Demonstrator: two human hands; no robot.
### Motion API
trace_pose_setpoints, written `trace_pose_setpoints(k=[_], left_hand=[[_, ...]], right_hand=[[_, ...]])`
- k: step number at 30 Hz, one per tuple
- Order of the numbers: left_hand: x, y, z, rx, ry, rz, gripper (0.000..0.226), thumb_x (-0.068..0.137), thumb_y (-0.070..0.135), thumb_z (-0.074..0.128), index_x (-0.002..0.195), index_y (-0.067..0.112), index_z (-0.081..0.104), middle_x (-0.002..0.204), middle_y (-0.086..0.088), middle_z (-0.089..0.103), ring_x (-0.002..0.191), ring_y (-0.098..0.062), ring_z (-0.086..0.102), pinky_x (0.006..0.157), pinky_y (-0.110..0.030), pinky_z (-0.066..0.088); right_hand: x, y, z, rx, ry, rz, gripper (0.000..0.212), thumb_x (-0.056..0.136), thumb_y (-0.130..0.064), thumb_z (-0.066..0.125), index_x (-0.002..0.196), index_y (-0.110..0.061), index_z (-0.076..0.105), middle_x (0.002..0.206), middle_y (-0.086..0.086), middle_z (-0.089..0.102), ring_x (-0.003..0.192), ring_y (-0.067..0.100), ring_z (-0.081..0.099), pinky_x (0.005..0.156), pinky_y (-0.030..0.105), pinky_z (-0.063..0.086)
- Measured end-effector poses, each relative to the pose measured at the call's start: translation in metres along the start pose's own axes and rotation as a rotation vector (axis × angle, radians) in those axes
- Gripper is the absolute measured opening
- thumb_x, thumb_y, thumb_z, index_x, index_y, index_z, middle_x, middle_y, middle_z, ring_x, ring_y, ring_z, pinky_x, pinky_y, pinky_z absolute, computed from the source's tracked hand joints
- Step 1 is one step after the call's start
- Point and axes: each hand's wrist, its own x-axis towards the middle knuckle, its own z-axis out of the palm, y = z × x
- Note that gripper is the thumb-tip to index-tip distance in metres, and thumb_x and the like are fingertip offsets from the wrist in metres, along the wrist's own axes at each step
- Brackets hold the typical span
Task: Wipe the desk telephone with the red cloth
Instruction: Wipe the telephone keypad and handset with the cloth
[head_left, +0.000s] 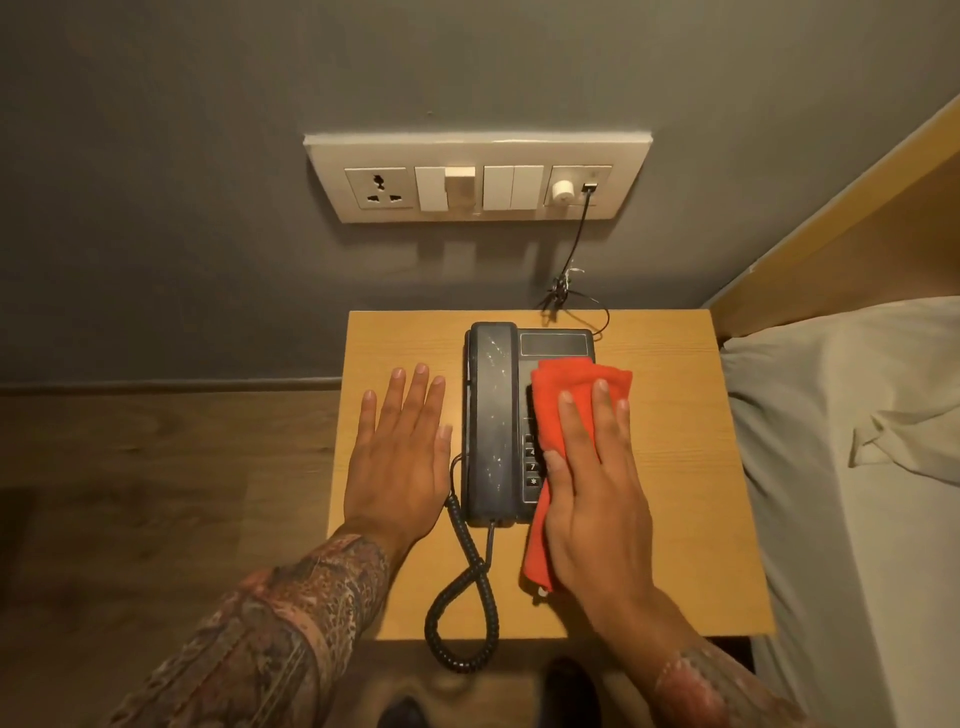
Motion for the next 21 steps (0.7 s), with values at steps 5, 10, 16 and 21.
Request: trace_pose_setpoints(k=[5, 10, 16, 21], left_hand=[[0.000, 0.001, 0.000, 0.019, -0.001, 0.006, 0.064, 0.108, 0.044, -0.004, 0.167, 0.019, -0.001, 0.178, -0.006, 0.000, 0.165, -0.026, -0.005, 0.133, -0.056, 0.009], [0.000, 0.002, -0.001, -0.015, 0.007, 0.018, 0.070, 0.102, 0.044, -0.018, 0.166, 0.020, -0.003, 0.178, -0.006, 0.001, 0.165, -0.026, -0.006, 0.133, -0.056, 0.007], [0.000, 0.000, -0.001, 0.009, -0.008, 0.021, 0.065, 0.106, 0.041, -0.009, 0.167, 0.018, -0.006, 0.178, -0.007, -0.005, 0.165, -0.027, -0.009, 0.133, -0.056, 0.007], [0.000, 0.000, 0.002, 0.024, -0.019, 0.016, 0.065, 0.107, 0.041, -0.008, 0.168, 0.018, -0.006, 0.178, -0.009, -0.008, 0.164, -0.028, -0.012, 0.133, -0.057, 0.006]], right_hand=[[0.065, -0.054, 0.002, -0.023, -0.147, 0.006, 0.059, 0.112, -0.043, 0.033, 0.167, -0.037, 0.011, 0.178, -0.004, 0.003, 0.164, 0.024, -0.002, 0.121, 0.038, 0.013], [0.088, -0.066, 0.029, -0.245, -0.235, -0.038, 0.065, 0.112, -0.048, 0.032, 0.169, -0.030, 0.005, 0.179, 0.006, -0.007, 0.163, 0.034, -0.010, 0.130, 0.053, 0.000], [0.021, -0.039, 0.049, -0.253, -0.061, -0.140, 0.066, 0.111, -0.051, 0.024, 0.170, -0.028, 0.007, 0.179, 0.008, -0.001, 0.165, 0.031, -0.005, 0.130, 0.056, 0.009], [-0.021, -0.022, 0.048, -0.307, -0.098, -0.169, 0.069, 0.110, -0.055, 0.022, 0.170, -0.026, 0.005, 0.179, 0.009, 0.000, 0.164, 0.034, 0.000, 0.129, 0.059, 0.009]])
